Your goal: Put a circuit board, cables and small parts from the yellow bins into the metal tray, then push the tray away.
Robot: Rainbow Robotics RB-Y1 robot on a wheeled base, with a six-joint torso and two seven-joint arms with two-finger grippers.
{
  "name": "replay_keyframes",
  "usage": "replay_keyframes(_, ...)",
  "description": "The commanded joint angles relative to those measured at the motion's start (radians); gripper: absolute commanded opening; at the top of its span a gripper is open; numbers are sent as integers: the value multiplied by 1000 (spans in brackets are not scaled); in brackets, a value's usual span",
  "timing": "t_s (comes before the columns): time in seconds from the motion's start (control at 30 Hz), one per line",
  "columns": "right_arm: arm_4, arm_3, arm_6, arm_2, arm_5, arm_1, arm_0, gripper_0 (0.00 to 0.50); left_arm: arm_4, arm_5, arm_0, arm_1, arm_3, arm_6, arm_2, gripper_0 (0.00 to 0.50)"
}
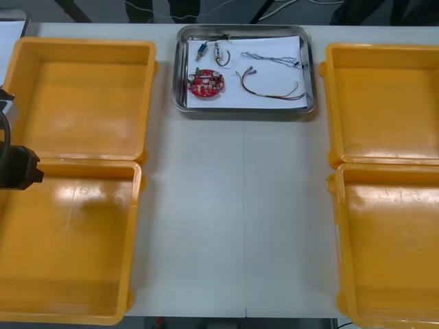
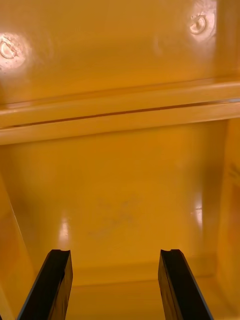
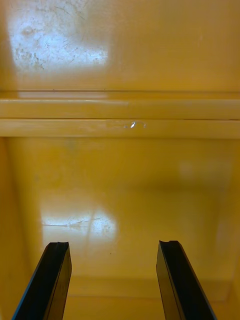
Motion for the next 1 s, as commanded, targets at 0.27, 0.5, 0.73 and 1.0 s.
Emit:
replay_keyframes(0.27, 36, -87, 58, -59, 3, 26, 34, 500, 6, 6, 11, 43, -29, -46, 26, 500)
replay_keyframes(0.5, 25, -133, 66, -38, 3, 26, 34, 500, 6, 6, 11, 43, -29, -46, 26, 500)
replay_keyframes(0.73, 18, -136, 64, -33, 3, 26, 35, 500, 6, 6, 11, 43, -29, -46, 26, 500)
replay_keyframes(1.0, 13, -135, 67, -29, 3, 25, 37, 500, 6, 6, 11, 43, -29, -46, 26, 500)
